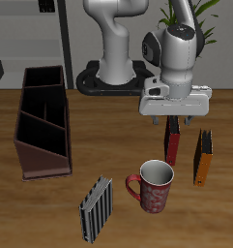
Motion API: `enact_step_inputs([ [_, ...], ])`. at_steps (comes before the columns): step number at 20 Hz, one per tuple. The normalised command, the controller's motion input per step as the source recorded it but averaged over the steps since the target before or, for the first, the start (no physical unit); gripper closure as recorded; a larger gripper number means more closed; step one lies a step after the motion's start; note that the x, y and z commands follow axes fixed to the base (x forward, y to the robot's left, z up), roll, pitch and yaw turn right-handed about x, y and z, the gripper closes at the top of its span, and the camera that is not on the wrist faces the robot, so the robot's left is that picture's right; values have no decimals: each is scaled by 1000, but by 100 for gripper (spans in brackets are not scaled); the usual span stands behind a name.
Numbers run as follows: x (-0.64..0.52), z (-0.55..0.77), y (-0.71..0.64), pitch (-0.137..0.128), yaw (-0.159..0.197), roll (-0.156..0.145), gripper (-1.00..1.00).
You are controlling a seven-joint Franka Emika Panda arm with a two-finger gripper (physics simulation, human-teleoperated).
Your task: Place the red book into the right desk caddy's front compartment
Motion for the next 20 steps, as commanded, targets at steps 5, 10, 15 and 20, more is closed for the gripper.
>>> enact_step_inputs([
  [5, 32, -233, -15, 28, 0, 1, -100],
  [10, 49, -229, 36, 28, 2, 26, -100],
  [15, 35, -205, 40, 25, 3, -14, 100],
  [20, -11, -66, 50, 10, 8, 20, 100],
])
